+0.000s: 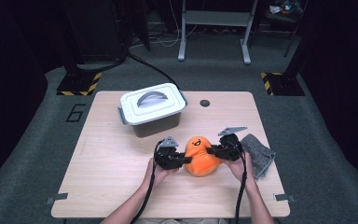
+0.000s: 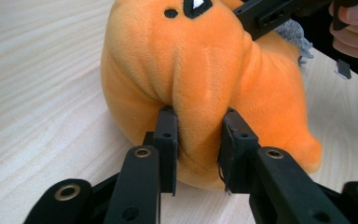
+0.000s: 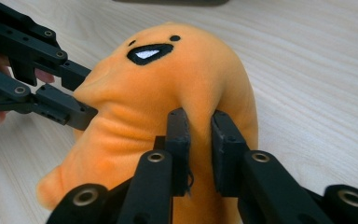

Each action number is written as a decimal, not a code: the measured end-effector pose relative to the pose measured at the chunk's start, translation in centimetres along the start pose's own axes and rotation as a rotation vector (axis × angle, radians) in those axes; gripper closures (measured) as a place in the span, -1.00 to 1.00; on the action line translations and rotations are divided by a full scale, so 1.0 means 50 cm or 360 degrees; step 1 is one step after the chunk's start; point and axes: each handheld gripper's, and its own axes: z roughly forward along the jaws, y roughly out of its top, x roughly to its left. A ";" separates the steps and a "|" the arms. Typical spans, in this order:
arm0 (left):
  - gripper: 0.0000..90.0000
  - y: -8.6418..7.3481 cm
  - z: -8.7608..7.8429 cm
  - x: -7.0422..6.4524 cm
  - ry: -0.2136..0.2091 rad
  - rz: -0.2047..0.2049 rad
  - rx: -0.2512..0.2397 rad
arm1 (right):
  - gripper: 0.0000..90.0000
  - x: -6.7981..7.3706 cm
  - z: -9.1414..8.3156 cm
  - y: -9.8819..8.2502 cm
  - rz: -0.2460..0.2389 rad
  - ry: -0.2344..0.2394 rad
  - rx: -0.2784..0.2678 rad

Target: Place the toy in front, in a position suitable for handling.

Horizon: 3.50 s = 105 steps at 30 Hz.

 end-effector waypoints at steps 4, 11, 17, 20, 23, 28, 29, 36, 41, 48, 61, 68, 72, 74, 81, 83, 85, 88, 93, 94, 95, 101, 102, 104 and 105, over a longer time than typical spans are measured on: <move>0.61 0.017 -0.013 0.002 -0.0008 0.0044 0.0010 | 0.80 0.023 -0.019 -0.002 0.0035 -0.0049 -0.0067; 0.60 0.059 -0.031 0.009 -0.0057 0.0161 0.0076 | 0.78 0.050 -0.041 -0.005 0.0110 -0.0123 -0.0154; 0.60 0.093 -0.015 0.023 -0.0097 0.0291 0.0208 | 0.75 0.074 -0.052 -0.017 0.0161 -0.0211 -0.0160; 0.58 0.092 0.013 0.034 -0.0110 0.0302 0.0279 | 0.74 0.068 -0.040 -0.029 0.0196 -0.0241 -0.0120; 0.53 0.084 0.028 0.048 -0.0153 0.0218 0.0227 | 0.71 0.058 -0.019 -0.045 0.0219 -0.0289 -0.0115; 0.12 0.079 0.016 0.043 -0.0128 0.0150 0.0164 | 0.62 0.049 -0.023 -0.049 0.0251 -0.0313 -0.0136; 0.05 0.077 0.010 0.040 -0.0112 0.0144 0.0140 | 0.62 0.051 -0.023 -0.048 0.0265 -0.0313 -0.0142; -0.32 0.042 -0.036 0.007 -0.0028 0.0070 -0.0025 | 0.55 0.051 -0.023 -0.045 0.0282 -0.0320 -0.0144; -0.37 0.011 -0.044 -0.034 -0.0046 0.0106 -0.0047 | 0.52 0.054 -0.024 -0.041 0.0286 -0.0339 -0.0132; -0.21 -0.015 -0.022 -0.073 0.0069 0.0203 0.0001 | 0.45 0.053 -0.024 -0.038 0.0277 -0.0336 -0.0127; 0.63 -0.030 -0.013 -0.060 0.0101 0.0206 0.0032 | -0.11 0.018 -0.054 -0.007 0.0179 -0.0198 -0.0156; 0.70 -0.032 -0.013 -0.056 0.0115 0.0201 0.0024 | -0.20 -0.025 -0.023 0.040 0.0092 -0.0090 -0.0042; 0.71 -0.033 -0.014 -0.049 0.0129 0.0204 0.0028 | -0.11 -0.042 -0.006 0.041 0.0095 -0.0012 0.0008; 0.71 -0.033 -0.012 -0.046 0.0128 0.0201 0.0030 | 0.19 -0.053 0.012 0.030 0.0056 0.0066 0.0030; 0.76 -0.033 -0.011 -0.042 0.0135 0.0196 0.0028 | 0.66 -0.045 0.020 0.015 0.0015 0.0068 0.0008; 0.78 -0.027 -0.016 -0.041 0.0138 0.0202 0.0021 | 0.72 -0.036 0.011 0.015 0.0025 0.0026 -0.0007; 0.79 -0.019 -0.023 -0.038 0.0147 0.0212 0.0019 | 0.74 -0.026 -0.006 0.015 0.0048 -0.0017 -0.0050; 0.79 0.002 -0.032 -0.031 0.0164 0.0229 0.0022 | 0.74 -0.016 -0.018 0.011 0.0083 -0.0060 -0.0080; 0.79 0.033 -0.039 -0.015 0.0164 0.0283 0.0058 | 0.71 0.007 -0.043 0.000 0.0169 -0.0126 -0.0117; 0.79 0.038 -0.038 -0.011 0.0161 0.0298 0.0068 | 0.71 0.013 -0.047 -0.002 0.0182 -0.0133 -0.0121; 0.79 0.043 -0.036 -0.009 0.0165 0.0308 0.0085 | 0.70 0.018 -0.050 -0.003 0.0183 -0.0156 -0.0114; 0.79 0.051 -0.001 0.024 0.0185 0.0293 0.0152 | 0.65 0.031 -0.036 -0.025 0.0258 -0.0209 -0.0072; 0.79 0.050 0.002 0.028 0.0174 0.0270 0.0154 | 0.65 0.029 -0.028 -0.032 0.0272 -0.0214 -0.0089; 0.79 0.049 0.008 0.034 0.0175 0.0245 0.0130 | 0.63 0.027 -0.021 -0.041 0.0283 -0.0223 -0.0113; 0.78 0.049 0.008 0.034 0.0177 0.0244 0.0126 | 0.63 0.027 -0.020 -0.042 0.0301 -0.0226 -0.0128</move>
